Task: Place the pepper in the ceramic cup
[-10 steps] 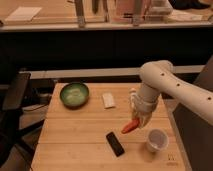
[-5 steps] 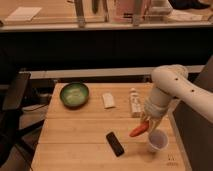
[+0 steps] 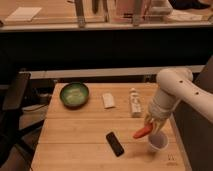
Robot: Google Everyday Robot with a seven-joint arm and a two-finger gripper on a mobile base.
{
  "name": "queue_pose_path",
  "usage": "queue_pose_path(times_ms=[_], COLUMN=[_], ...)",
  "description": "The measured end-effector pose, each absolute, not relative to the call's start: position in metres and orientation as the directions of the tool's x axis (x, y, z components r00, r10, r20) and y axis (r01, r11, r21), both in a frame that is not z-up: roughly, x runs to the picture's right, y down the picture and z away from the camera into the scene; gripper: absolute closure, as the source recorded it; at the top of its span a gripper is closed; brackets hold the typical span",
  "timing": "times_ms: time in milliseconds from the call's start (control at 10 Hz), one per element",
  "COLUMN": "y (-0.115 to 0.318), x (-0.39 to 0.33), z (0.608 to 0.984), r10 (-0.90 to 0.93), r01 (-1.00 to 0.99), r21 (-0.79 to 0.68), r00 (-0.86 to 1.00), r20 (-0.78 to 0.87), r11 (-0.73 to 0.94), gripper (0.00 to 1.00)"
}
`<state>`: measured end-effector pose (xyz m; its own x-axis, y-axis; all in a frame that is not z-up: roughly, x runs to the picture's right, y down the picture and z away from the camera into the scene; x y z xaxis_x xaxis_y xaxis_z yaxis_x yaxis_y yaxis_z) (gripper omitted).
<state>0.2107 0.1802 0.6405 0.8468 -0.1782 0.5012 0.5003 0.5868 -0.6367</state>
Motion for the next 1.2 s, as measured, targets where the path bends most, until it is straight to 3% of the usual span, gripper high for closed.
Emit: queue_pose_path(times_ms=[1200], y=[0.193], x=[0.225], z=[0.648], r10=[-0.146], r01=[0.463], r21=[-0.658], r00=[0.866], r20=[0.478], r11=[0.594], gripper=[0.98])
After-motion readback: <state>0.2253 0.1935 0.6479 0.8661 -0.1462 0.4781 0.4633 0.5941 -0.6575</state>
